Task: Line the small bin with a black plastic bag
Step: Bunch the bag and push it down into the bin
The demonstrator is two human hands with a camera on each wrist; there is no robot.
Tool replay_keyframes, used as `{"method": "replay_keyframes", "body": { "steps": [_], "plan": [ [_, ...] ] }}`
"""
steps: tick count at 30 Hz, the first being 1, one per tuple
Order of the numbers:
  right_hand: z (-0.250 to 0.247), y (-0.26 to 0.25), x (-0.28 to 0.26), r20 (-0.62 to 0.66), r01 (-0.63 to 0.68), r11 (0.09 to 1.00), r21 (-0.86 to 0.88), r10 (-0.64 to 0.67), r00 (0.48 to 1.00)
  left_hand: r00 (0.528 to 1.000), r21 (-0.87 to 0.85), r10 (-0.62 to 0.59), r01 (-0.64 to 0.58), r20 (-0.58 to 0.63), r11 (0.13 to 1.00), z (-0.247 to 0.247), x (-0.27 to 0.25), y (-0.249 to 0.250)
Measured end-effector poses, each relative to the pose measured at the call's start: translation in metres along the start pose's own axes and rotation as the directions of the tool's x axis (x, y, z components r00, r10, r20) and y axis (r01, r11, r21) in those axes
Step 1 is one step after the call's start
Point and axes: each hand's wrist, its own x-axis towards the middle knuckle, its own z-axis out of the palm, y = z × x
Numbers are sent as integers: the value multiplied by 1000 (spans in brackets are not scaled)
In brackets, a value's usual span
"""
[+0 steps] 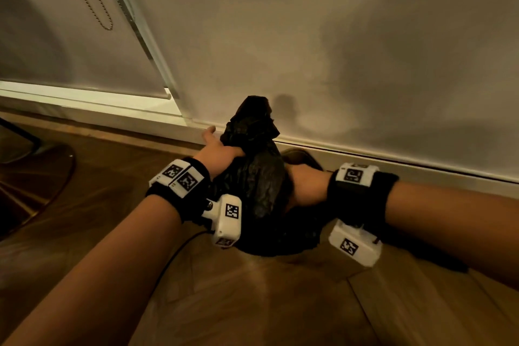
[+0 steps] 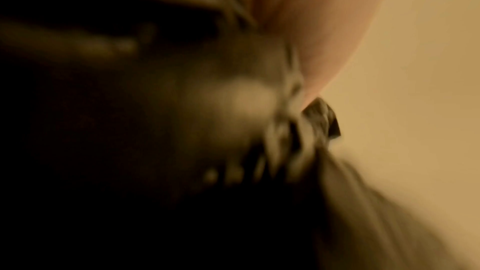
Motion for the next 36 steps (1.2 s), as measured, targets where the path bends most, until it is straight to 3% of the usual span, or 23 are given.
{"method": "replay_keyframes", "body": {
  "steps": [2,4,6,7,9,11,13,15,16,18,20,23,25,29,31,34,36],
  "plan": [
    [-8,13,25,12,-61,997,-49,62,998,1000,-99,-7,8,7,995,-1,1,2],
    [-17,21,40,-24,-120,991,61,121,992,1000,-142,-6,6,1,990,-5,4,2],
    [-20,28,48,-146,-164,967,193,194,970,1000,-148,-2,2,-2,989,-8,6,0],
    [-19,32,51,-139,-175,932,317,229,963,1000,-152,-7,8,4,988,-8,6,-2],
    [-12,33,41,47,-215,881,421,216,975,999,-162,-36,39,18,986,-7,6,-8],
    [-8,30,24,233,-218,939,267,157,960,998,-185,-66,68,18,980,-5,6,-13],
    [-19,24,7,238,-138,989,48,123,964,997,-232,-71,74,21,970,-2,8,-19],
    [-41,16,-9,98,-85,991,-100,95,991,997,-261,-73,79,33,962,1,10,-22],
    [-54,14,-19,-29,-55,996,-74,53,998,996,-273,-73,82,43,958,3,10,-23],
    [-72,8,-35,-266,97,960,264,-25,964,995,-338,-65,85,70,937,9,8,-21],
    [-77,-2,-48,-386,305,827,471,-118,915,988,-405,-30,90,153,910,20,0,-16],
    [-61,-4,-44,-284,336,911,238,-266,921,952,-424,11,125,304,897,37,-9,-13],
    [-46,10,-35,-189,266,961,82,-247,951,944,-388,16,120,329,914,41,-12,-18],
    [-23,46,-18,-51,82,989,-123,-88,995,943,-139,26,22,332,990,24,-13,-45],
    [-13,55,-12,-18,32,989,-145,-35,999,960,-113,66,-36,273,993,11,-10,-60],
    [-3,62,-2,3,-8,979,-204,9,1000,989,-56,142,-139,44,989,-5,-7,-72],
    [-2,60,2,50,-29,971,-236,42,998,989,-104,141,-145,-42,984,-12,-6,-76]
  ]
}}
